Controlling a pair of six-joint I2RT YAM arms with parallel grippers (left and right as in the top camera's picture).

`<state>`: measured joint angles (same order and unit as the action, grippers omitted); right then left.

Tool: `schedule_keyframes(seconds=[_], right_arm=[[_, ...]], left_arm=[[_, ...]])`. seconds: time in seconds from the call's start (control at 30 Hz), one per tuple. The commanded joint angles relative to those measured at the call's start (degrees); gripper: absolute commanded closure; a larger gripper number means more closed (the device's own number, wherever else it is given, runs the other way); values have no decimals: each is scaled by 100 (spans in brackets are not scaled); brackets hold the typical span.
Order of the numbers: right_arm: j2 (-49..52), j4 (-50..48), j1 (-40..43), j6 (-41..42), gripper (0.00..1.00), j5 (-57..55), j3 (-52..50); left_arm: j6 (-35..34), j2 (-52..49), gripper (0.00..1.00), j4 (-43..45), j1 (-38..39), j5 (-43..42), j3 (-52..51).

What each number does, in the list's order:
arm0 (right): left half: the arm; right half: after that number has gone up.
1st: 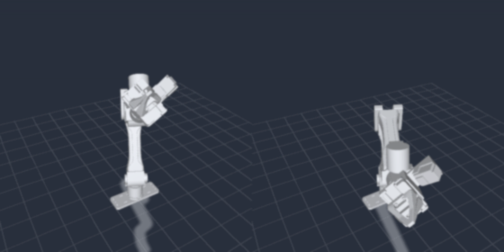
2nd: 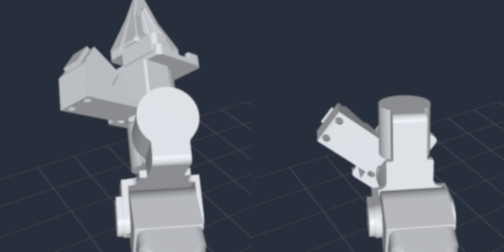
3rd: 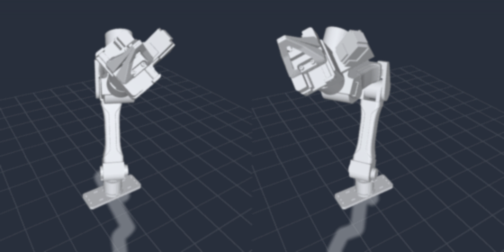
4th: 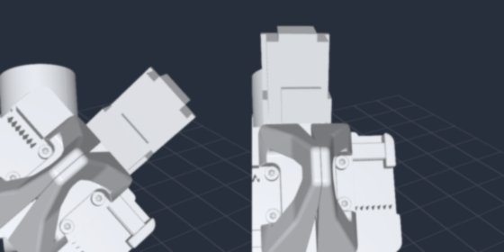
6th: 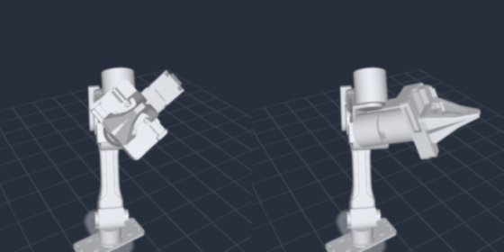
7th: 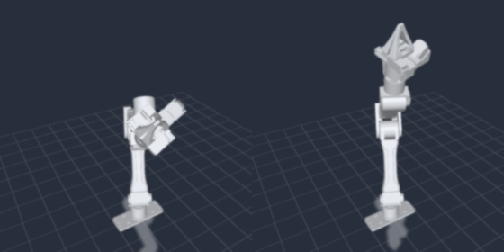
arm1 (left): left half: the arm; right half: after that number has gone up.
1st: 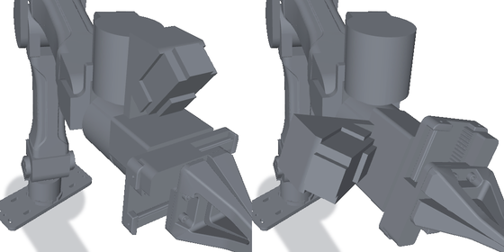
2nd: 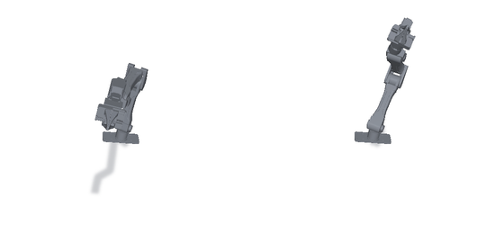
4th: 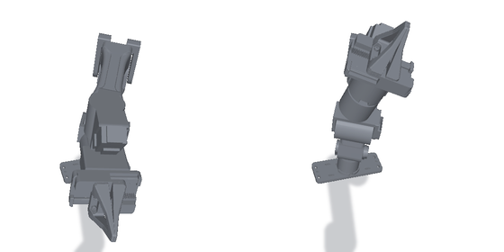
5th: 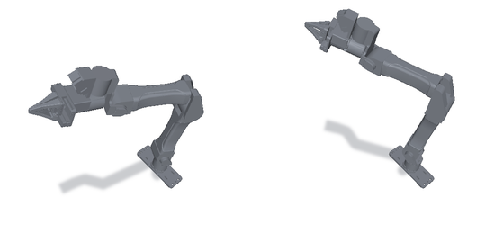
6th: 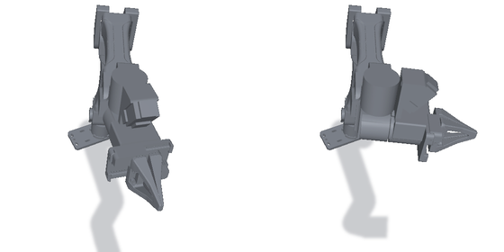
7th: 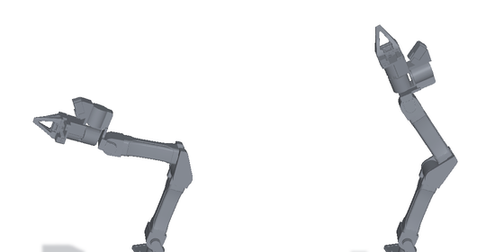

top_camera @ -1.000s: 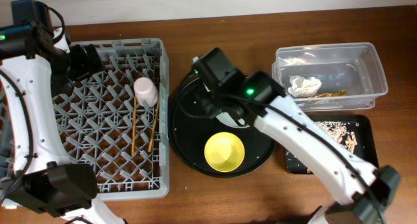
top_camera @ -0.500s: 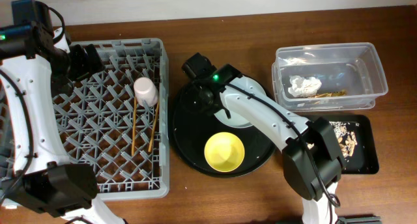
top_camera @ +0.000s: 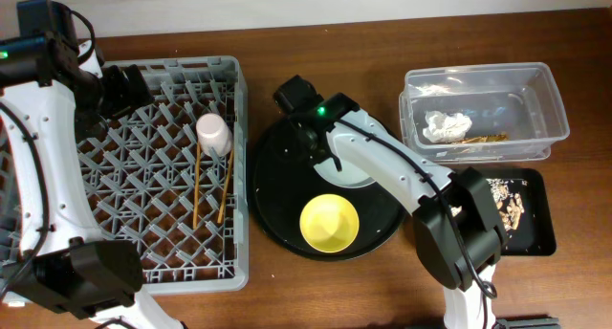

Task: Sort waste into correct bins and load items into the dishwasher rack
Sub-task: 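Reach the right gripper to the blue cup and grasp it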

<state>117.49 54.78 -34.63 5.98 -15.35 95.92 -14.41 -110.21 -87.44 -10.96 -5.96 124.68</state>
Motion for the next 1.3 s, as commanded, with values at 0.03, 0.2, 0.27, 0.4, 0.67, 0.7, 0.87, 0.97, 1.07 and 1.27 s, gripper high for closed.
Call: schedule_keyframes(seconds=[0.03, 0.2, 0.27, 0.4, 0.67, 0.7, 0.87, 0.97, 1.07, 1.27], right_arm=[[98, -48, 22, 28, 76, 33, -162], [96, -57, 22, 28, 86, 33, -164], [96, 37, 15, 28, 85, 35, -162], [96, 72, 24, 28, 94, 31, -162], [-225, 1193, 26, 26, 96, 11, 527], [-350, 1427, 28, 26, 96, 11, 691], [-1600, 2002, 85, 28, 96, 199, 1231], [-2483, 1998, 407, 26, 96, 837, 1231], [-3195, 2009, 1029, -157, 96, 1939, 1231], [-3742, 2564, 2855, -1287, 96, 4688, 1228]], left_arm=[[-35, 90, 1, -9, -35, -20, 83], [-35, 90, 1, -9, -35, -20, 83], [-35, 90, 1, -7, -35, -20, 83], [-35, 90, 1, -7, -35, -20, 83], [-35, 90, 1, -7, -35, -20, 83], [-35, 90, 1, -9, -35, -20, 83], [-35, 90, 1, -7, -35, -20, 83], [-35, 90, 1, -7, -35, -20, 83], [-35, 90, 1, -9, -35, -20, 83], [-37, 90, 1, 199, -33, -37, 83]])
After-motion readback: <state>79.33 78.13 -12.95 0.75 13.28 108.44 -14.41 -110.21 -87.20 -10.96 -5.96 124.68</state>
